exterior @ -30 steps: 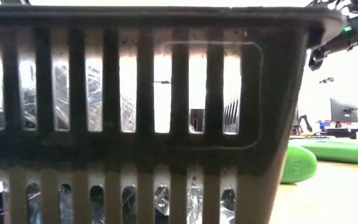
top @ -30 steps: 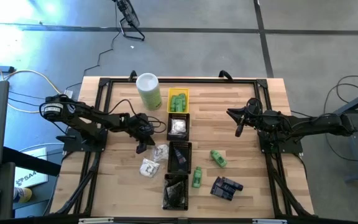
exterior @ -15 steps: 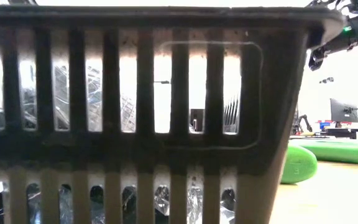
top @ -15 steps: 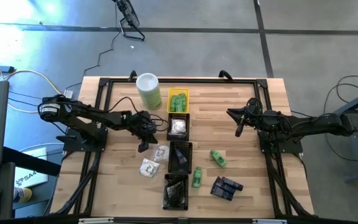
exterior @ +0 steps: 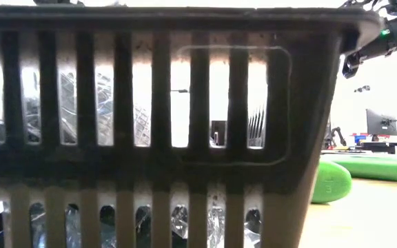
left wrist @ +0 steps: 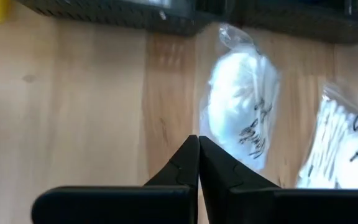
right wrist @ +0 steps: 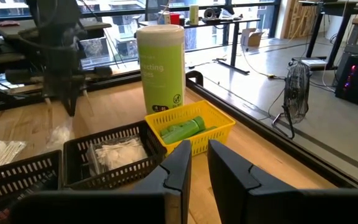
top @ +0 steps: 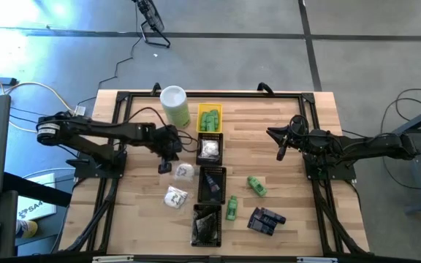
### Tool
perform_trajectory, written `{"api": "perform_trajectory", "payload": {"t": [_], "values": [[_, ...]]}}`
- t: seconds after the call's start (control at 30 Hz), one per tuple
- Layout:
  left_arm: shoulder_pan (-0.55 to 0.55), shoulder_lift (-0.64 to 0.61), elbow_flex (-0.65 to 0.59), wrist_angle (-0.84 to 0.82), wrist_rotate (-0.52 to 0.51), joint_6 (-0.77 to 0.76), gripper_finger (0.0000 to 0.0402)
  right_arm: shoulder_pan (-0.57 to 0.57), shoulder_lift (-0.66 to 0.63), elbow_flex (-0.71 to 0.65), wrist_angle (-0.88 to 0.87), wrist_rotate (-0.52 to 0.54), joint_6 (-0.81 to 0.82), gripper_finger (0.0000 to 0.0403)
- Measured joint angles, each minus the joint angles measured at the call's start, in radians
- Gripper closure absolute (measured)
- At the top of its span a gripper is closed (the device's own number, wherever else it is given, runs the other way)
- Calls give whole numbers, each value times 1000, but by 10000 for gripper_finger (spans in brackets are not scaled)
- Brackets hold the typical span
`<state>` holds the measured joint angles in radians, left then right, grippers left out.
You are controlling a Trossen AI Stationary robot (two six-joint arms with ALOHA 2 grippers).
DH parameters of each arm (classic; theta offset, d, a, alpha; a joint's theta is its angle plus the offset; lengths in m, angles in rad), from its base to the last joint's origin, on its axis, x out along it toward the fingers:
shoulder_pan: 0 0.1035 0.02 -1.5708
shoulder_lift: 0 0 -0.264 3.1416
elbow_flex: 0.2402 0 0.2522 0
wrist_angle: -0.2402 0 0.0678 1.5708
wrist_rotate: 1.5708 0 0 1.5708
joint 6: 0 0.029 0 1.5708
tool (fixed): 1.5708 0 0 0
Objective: Pick & Place Travel size toiletries
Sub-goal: Put the left white vanity pack into the top black basket
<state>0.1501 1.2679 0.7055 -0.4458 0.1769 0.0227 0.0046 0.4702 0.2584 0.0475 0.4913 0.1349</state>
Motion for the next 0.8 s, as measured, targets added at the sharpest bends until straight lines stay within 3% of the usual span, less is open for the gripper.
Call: {"api": "perform_trajectory", "payload": {"t": [0.23, 0.8], "values": [[0, -35, 97, -97, -55, 8, 401, 0, 0, 0, -2, 0, 0, 357], [0, -36, 275, -95, -157, 0, 401, 0, 0, 0, -45, -27, 0, 357]]}}
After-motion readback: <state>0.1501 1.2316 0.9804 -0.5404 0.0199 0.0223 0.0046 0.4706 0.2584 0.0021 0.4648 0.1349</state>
